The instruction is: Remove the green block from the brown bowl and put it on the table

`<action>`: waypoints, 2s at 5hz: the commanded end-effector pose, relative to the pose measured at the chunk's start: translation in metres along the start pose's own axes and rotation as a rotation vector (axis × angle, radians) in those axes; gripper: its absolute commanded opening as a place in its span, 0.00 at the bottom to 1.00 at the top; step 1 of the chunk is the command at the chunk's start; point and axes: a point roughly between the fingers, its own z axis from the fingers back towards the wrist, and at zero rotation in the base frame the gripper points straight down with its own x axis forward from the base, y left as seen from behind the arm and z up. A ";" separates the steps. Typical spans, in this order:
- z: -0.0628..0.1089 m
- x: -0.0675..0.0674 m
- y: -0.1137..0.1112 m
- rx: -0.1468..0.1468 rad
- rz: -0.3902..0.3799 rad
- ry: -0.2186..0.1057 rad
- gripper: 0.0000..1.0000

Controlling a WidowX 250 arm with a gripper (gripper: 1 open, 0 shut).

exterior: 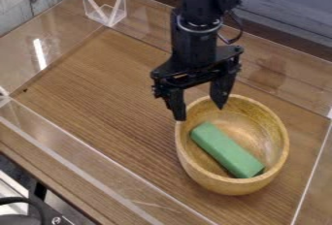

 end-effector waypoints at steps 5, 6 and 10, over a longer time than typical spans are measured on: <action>0.006 -0.014 -0.014 -0.044 0.037 -0.015 1.00; 0.002 -0.008 -0.015 -0.048 0.105 -0.025 1.00; -0.011 -0.004 -0.002 -0.062 -0.071 -0.009 1.00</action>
